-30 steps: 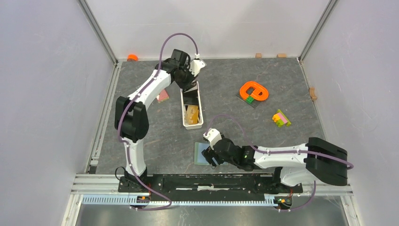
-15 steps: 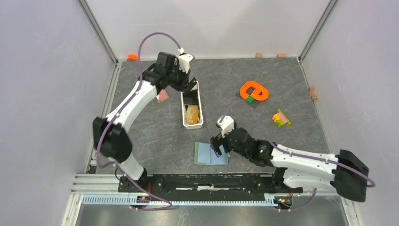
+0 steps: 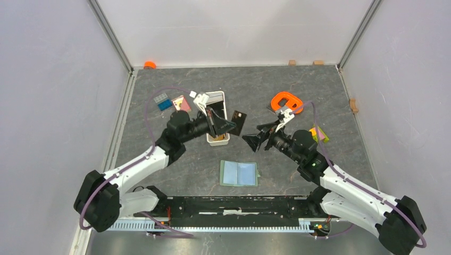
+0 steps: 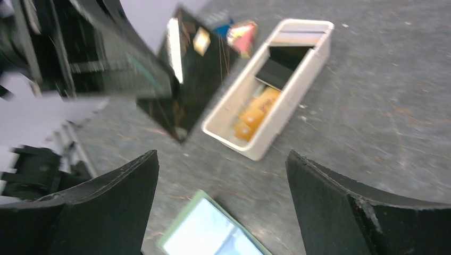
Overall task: Put the credit cards into the card holder
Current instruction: Insert the credit card into the card holder.
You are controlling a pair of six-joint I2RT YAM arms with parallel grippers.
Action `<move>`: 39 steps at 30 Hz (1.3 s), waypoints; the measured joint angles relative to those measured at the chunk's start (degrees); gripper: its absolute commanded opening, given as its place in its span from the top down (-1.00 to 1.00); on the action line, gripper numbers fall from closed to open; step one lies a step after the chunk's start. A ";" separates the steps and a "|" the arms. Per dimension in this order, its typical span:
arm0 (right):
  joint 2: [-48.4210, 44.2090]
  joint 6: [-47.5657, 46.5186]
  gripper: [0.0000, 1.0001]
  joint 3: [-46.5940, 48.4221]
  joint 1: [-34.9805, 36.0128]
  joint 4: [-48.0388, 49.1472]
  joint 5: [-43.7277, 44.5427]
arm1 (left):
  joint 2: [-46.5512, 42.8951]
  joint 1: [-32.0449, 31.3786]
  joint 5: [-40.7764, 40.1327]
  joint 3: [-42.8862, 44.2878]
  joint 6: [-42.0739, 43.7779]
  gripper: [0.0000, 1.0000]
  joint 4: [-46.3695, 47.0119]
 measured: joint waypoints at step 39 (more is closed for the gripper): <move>-2.56 15.30 1.00 -7.06 -1.73 24.76 -14.12 | -4.20 -12.79 -8.94 -15.43 -16.46 -0.43 28.63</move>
